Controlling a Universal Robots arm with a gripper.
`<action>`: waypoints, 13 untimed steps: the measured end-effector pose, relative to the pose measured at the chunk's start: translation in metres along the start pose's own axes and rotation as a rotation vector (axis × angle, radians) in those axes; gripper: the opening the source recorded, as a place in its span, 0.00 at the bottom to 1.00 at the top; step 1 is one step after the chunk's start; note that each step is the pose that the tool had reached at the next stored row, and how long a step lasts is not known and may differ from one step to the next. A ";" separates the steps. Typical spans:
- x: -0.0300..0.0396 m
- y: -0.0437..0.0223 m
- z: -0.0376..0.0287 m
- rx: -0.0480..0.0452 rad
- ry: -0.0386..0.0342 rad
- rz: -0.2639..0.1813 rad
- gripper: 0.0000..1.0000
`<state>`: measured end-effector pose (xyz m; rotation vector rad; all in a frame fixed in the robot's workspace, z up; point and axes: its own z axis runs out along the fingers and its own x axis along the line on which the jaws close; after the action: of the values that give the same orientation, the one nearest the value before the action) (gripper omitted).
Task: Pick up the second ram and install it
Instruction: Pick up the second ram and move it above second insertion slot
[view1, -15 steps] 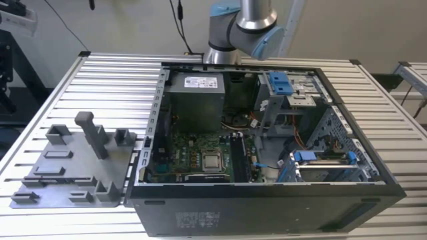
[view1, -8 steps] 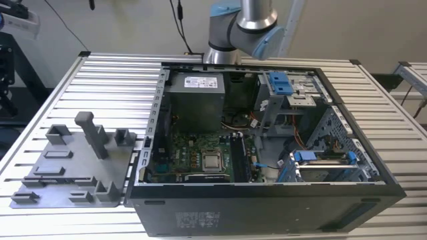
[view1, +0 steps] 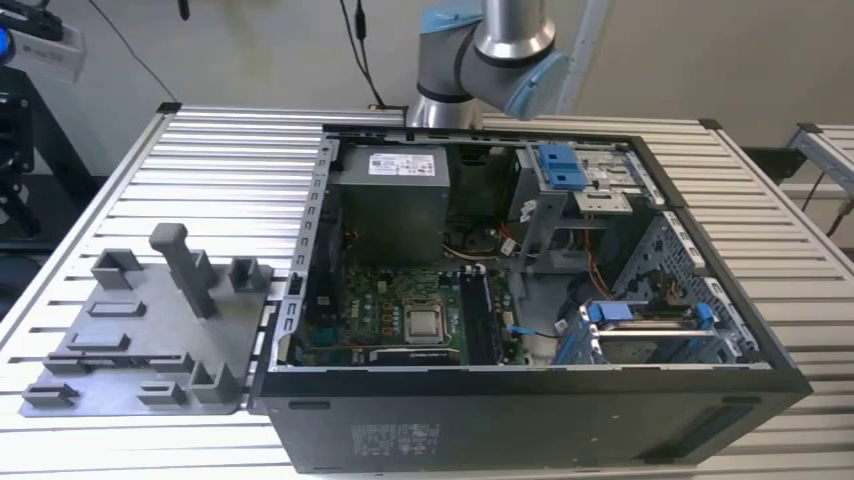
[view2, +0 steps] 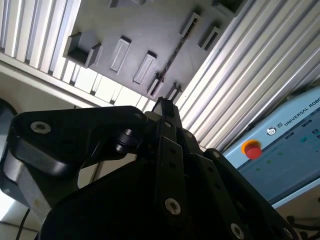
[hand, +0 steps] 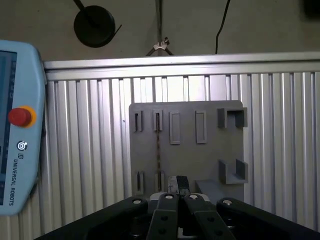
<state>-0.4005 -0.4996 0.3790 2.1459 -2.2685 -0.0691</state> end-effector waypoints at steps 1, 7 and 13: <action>0.0000 0.0000 0.0000 0.0000 0.0001 0.000 0.11; 0.0001 0.0000 0.0001 0.0001 0.0000 0.000 0.18; 0.0001 0.0000 0.0002 0.0000 0.0000 0.000 0.42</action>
<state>-0.4005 -0.4997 0.3788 2.1459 -2.2685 -0.0691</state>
